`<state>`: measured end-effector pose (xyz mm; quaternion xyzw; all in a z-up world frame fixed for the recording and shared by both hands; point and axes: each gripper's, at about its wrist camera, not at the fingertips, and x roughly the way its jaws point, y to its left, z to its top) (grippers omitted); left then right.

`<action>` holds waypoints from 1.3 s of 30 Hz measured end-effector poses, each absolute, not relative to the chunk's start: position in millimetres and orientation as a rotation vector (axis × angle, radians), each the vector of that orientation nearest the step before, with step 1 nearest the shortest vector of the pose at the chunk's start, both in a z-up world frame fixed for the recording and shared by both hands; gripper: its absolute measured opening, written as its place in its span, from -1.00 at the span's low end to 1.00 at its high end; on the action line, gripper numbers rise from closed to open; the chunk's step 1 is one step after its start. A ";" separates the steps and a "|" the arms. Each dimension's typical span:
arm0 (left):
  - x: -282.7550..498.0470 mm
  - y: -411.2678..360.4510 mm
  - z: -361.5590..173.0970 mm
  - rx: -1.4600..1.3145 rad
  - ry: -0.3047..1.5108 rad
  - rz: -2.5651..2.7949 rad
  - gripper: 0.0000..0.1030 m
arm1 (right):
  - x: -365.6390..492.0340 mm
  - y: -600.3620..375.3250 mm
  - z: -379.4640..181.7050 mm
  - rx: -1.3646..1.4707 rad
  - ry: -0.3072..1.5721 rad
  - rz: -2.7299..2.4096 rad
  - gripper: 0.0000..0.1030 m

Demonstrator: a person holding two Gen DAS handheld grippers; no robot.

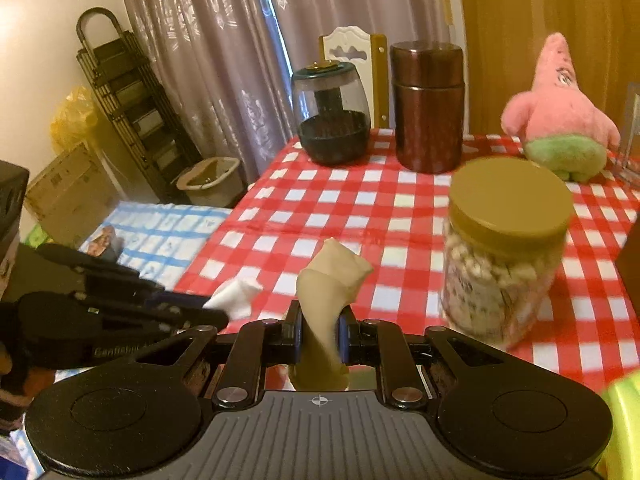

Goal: Organize soft objects
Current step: 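Carry the white cloth with the left tool and beige cloth with the right tool toward the box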

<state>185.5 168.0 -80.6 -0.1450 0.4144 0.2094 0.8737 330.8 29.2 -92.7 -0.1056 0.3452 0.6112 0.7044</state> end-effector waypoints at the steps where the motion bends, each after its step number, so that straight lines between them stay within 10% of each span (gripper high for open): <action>1: 184.1 165.0 -79.0 -0.302 0.863 0.430 -0.80 | 328.9 22.9 -91.8 -0.232 0.776 1.356 -0.66; 39: 205.4 8.2 -55.1 -0.171 0.867 0.040 -0.80 | 301.8 -171.9 -81.3 -0.093 0.877 1.061 -0.66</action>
